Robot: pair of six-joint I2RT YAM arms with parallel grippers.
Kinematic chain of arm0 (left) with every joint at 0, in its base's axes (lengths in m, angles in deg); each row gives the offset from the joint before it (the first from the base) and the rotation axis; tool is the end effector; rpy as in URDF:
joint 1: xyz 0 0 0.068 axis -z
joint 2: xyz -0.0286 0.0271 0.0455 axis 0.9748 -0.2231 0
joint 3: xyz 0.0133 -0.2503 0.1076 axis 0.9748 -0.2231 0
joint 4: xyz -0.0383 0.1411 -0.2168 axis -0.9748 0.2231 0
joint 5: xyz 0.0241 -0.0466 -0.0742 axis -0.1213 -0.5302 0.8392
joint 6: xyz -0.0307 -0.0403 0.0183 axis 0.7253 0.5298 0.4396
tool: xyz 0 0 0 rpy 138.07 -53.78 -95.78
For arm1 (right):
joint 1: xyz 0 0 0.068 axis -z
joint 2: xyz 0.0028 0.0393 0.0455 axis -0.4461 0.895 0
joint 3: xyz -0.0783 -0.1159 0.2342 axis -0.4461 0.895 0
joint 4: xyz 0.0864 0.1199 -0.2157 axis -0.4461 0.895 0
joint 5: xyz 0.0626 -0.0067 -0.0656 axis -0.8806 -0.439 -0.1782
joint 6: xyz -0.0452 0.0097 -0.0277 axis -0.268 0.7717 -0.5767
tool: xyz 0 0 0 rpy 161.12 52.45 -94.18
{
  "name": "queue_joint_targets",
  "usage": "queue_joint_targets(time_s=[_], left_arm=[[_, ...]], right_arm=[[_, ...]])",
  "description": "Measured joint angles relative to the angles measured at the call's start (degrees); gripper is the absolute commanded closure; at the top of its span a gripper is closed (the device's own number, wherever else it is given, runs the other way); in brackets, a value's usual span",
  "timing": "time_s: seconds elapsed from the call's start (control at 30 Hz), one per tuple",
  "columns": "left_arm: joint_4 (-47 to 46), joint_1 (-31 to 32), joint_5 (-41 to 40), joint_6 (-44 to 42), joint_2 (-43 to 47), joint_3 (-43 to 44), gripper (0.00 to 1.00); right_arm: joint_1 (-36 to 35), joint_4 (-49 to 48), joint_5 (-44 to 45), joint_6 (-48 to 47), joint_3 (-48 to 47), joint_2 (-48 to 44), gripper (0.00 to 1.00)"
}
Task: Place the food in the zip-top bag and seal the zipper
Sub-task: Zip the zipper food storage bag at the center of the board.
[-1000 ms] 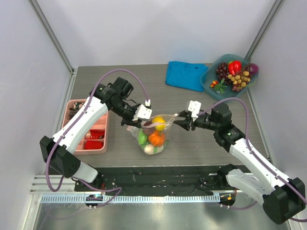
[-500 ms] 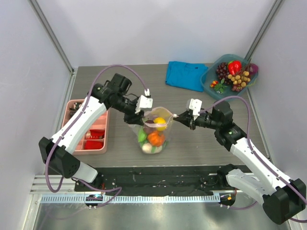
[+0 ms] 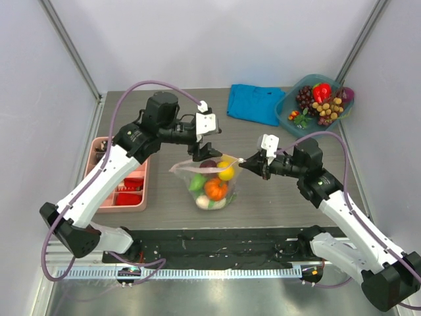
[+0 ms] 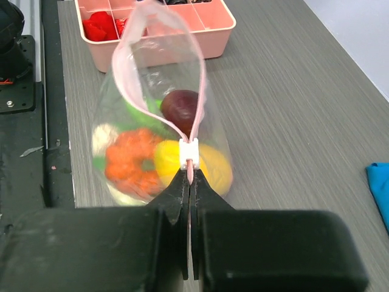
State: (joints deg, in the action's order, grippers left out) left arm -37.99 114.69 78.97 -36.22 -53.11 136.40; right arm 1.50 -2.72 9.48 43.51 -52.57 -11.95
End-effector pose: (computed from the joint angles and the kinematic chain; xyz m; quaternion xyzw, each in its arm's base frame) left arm 0.2086 -0.1911 0.4302 0.6049 0.5416 -0.3375 0.4763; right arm 0.1710 0.1073 0.3212 -0.4953 0.5759 0.3215 0.5654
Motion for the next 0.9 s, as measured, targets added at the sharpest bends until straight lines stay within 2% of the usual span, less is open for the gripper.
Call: queue_joint_targets(time_s=[0.13,0.47,0.63,0.9], left_arm=[[-1.05,1.7,-0.55,0.94,-1.97,1.27,0.34],[-1.36,12.63,-5.44,2.6,-7.15,2.54,0.43],[-1.55,14.38,-7.54,4.57,-7.26,2.54,0.55],[-1.51,14.64,-12.31,6.64,-8.2,2.16,0.64]], right_arm=[[0.0,1.77,0.0,0.44,-0.26,-1.46,0.99],[0.0,4.31,0.26,2.25,-2.32,-1.4,0.99],[-0.31,4.83,0.57,2.51,-2.78,-1.38,0.99],[-0.44,4.9,1.09,2.82,-2.89,-1.38,0.99]])
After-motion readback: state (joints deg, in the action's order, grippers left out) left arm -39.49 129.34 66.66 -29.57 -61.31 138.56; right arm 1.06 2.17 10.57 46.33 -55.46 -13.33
